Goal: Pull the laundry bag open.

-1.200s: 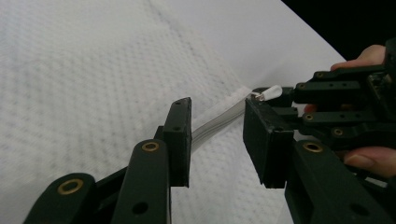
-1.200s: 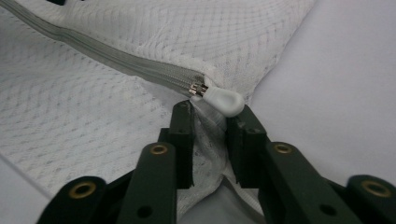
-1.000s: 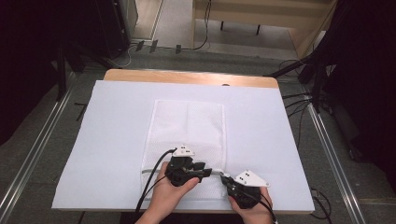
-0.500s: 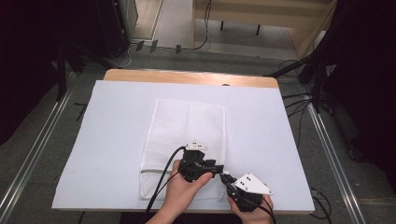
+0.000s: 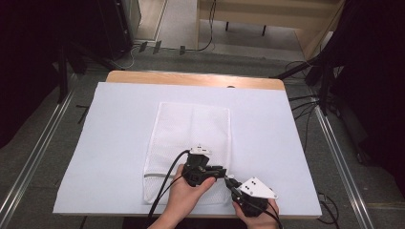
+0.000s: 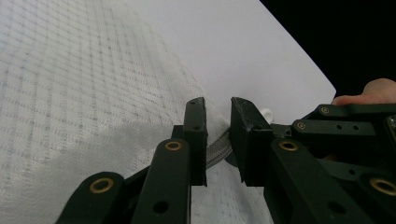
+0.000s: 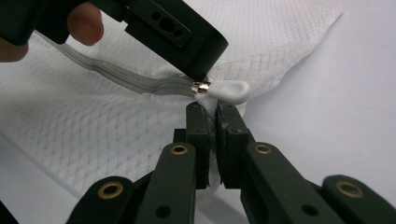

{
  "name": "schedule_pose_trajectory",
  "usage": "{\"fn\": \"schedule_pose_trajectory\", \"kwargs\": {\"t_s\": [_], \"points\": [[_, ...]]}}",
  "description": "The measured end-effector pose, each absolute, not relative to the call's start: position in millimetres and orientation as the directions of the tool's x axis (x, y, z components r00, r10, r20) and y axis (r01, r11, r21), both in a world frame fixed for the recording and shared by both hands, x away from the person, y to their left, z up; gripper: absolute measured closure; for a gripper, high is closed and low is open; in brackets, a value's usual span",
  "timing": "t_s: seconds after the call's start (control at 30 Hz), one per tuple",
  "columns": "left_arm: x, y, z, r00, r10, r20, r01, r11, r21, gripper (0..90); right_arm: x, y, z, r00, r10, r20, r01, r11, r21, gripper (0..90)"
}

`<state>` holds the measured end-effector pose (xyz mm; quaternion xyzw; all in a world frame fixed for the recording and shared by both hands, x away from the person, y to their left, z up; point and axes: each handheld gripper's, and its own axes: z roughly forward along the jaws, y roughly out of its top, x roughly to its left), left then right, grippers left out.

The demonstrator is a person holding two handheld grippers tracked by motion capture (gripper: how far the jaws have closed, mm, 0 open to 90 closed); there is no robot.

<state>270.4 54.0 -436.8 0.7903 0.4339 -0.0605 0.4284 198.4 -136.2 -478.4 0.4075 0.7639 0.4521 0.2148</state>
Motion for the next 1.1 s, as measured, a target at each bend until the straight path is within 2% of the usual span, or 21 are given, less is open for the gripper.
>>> {"fn": "schedule_pose_trajectory", "kwargs": {"t_s": [0.03,0.07,0.13,0.17,0.23,0.33,0.43,0.47,0.6,0.73,0.77,0.9,1.07,1.1], "points": [[272,55,-438,0.611,0.617,-0.496,0.749,-0.249,0.614,71.6,198,-136,-479,-0.576,0.817,0.033,0.427,0.266,0.864,86.8],[273,56,-438,0.604,0.620,-0.501,0.755,-0.245,0.608,64.3,198,-136,-479,-0.582,0.813,0.028,0.416,0.268,0.869,86.8],[274,57,-438,0.586,0.637,-0.501,0.761,-0.221,0.610,55.8,197,-134,-477,-0.585,0.811,0.001,0.398,0.286,0.872,86.8],[275,57,-438,0.579,0.637,-0.509,0.765,-0.209,0.609,55.4,197,-133,-477,-0.585,0.811,-0.006,0.393,0.290,0.872,86.8],[277,57,-439,0.576,0.636,-0.513,0.769,-0.210,0.604,56.7,197,-133,-478,-0.589,0.808,-0.008,0.390,0.293,0.873,86.8],[279,55,-443,0.569,0.617,-0.544,0.784,-0.210,0.584,66.4,196,-131,-478,-0.596,0.803,-0.020,0.384,0.306,0.871,86.7],[281,56,-444,0.573,0.592,-0.568,0.786,-0.201,0.584,87.5,195,-130,-478,-0.601,0.798,-0.033,0.374,0.318,0.871,86.6],[281,56,-443,0.584,0.596,-0.552,0.777,-0.211,0.594,90.0,195,-130,-478,-0.603,0.797,-0.034,0.373,0.319,0.871,86.6],[281,57,-442,0.600,0.592,-0.538,0.765,-0.227,0.603,90.0,195,-130,-478,-0.606,0.795,-0.018,0.377,0.307,0.874,84.7],[283,64,-439,0.589,0.582,-0.561,0.774,-0.208,0.598,90.0,197,-132,-481,-0.599,0.800,0.034,0.406,0.267,0.874,69.3],[284,66,-439,0.588,0.577,-0.567,0.776,-0.203,0.597,90.0,198,-132,-482,-0.597,0.801,0.045,0.425,0.268,0.865,69.9],[284,67,-438,0.592,0.573,-0.567,0.774,-0.208,0.598,90.0,199,-132,-484,-0.610,0.788,0.082,0.443,0.253,0.860,83.5],[283,69,-438,0.592,0.578,-0.562,0.771,-0.202,0.604,90.0,198,-133,-482,-0.610,0.789,0.076,0.432,0.251,0.866,86.3],[281,69,-437,0.589,0.595,-0.547,0.765,-0.192,0.615,86.3,197,-132,-481,-0.610,0.790,0.069,0.428,0.255,0.867,86.8]]}}
